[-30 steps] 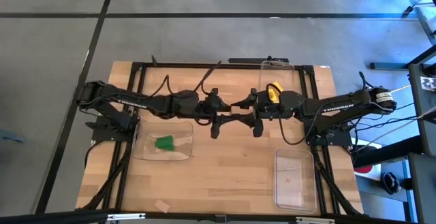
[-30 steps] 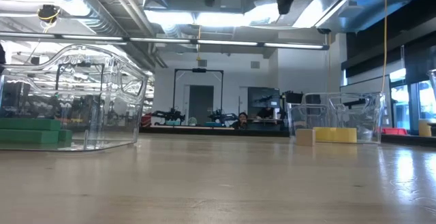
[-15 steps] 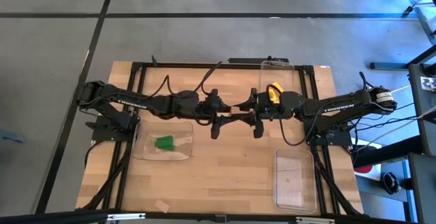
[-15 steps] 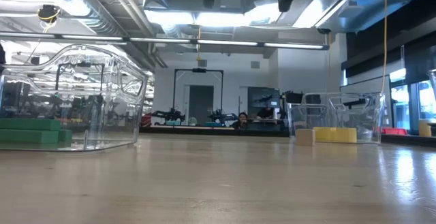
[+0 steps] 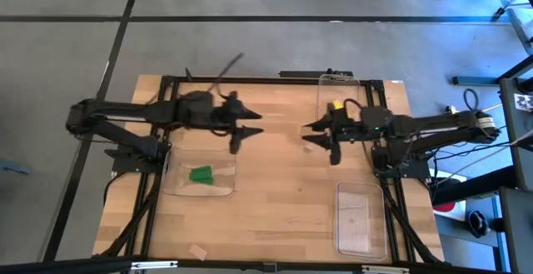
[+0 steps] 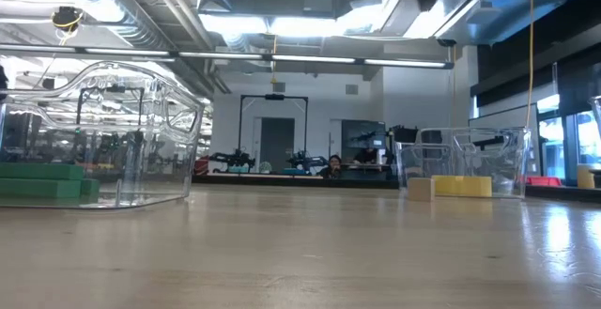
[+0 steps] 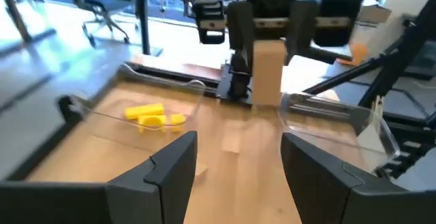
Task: Sort & place blocks by color
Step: Put the top left brown block into the bottom right transparent bin, then put the top brown block into the bottom right transparent bin
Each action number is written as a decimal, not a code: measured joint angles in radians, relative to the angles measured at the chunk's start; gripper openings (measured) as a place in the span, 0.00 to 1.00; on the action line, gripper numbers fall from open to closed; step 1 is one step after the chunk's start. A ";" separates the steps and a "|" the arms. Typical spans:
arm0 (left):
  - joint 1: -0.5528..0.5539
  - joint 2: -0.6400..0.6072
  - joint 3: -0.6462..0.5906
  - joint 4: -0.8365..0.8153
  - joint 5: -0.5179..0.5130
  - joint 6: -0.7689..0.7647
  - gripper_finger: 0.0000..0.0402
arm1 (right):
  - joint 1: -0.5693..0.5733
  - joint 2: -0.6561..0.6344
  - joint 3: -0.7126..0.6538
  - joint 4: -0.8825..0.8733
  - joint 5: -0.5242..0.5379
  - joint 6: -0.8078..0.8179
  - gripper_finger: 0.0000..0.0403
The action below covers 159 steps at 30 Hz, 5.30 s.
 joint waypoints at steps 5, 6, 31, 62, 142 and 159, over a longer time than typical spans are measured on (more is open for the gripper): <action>-0.019 -0.185 -0.145 0.040 -0.095 0.006 0.50 | 0.001 -0.143 0.000 -0.209 0.061 0.013 0.33; -0.027 -0.221 -0.189 0.083 -0.112 -0.005 0.50 | 0.001 -0.168 0.000 -0.231 0.067 0.023 0.33; -0.113 -0.499 -0.510 0.367 -0.235 -0.038 0.50 | 0.015 -0.225 -0.001 -0.257 -0.089 0.219 0.33; -0.113 -0.499 -0.510 0.368 -0.286 -0.037 0.50 | 0.841 0.358 -0.001 -0.790 -0.020 1.646 0.33; -0.113 -0.499 -0.510 0.477 -0.248 -0.047 0.50 | 0.387 0.015 0.000 0.005 0.529 0.314 0.56; -0.113 -0.499 -0.510 0.515 -0.254 -0.046 0.50 | 0.204 0.019 0.000 0.024 0.454 0.103 0.56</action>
